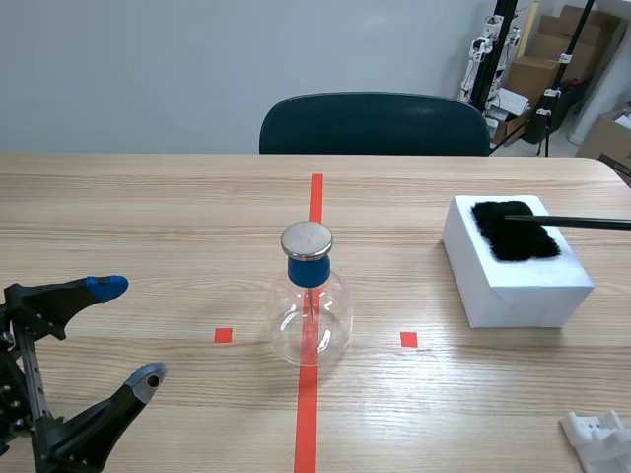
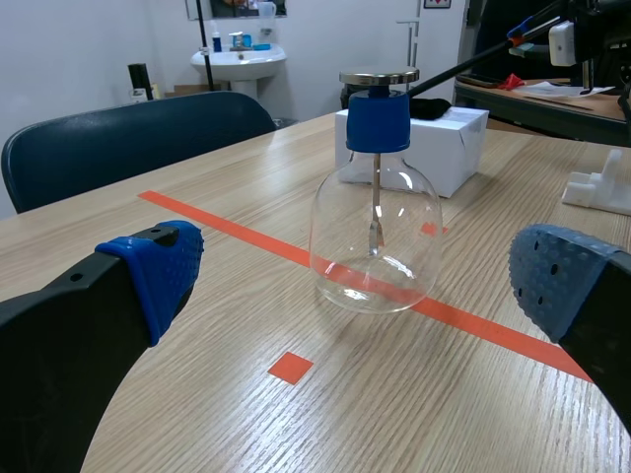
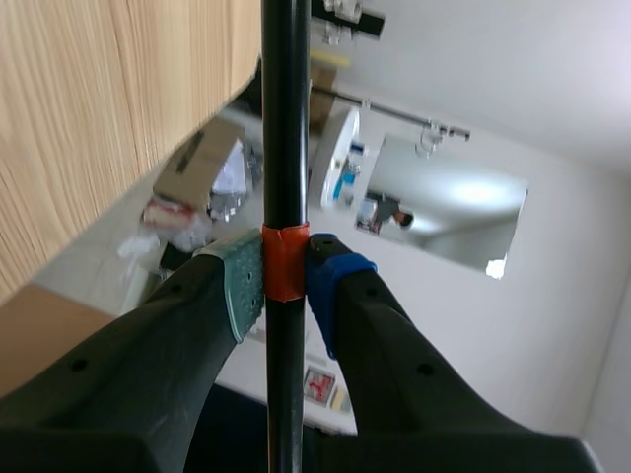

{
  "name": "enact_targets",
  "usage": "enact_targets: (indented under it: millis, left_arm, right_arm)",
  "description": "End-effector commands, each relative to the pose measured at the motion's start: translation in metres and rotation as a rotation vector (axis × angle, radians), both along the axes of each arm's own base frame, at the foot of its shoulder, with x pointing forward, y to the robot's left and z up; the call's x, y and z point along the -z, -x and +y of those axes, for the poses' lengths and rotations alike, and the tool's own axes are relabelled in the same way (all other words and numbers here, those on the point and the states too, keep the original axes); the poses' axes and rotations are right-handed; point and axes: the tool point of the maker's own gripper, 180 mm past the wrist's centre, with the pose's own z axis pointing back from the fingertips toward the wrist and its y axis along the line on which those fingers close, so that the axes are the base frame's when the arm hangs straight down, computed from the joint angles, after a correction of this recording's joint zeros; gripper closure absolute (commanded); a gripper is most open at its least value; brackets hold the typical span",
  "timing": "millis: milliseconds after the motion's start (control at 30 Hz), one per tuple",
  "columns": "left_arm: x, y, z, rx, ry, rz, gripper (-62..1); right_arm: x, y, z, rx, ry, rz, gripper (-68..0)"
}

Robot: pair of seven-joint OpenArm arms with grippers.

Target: Do the electroscope experiment. rub the rod on the fur

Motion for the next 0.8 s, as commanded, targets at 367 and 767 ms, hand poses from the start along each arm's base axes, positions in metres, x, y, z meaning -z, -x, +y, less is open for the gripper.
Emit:
enact_targets:
  millis: [367, 767]
  left_arm:
    - [-0.007, -0.002, 0.002, -0.003, 0.018, -0.022, -62.3]
    - [-0.007, -0.002, 0.002, -0.003, 0.018, -0.022, -62.3]
  right_arm:
    - [-0.019, -0.008, -0.001, -0.032, 0.02, -0.039, -0.4]
    - [-0.021, -0.008, -0.013, 0.031, 0.033, -0.048, -0.4]
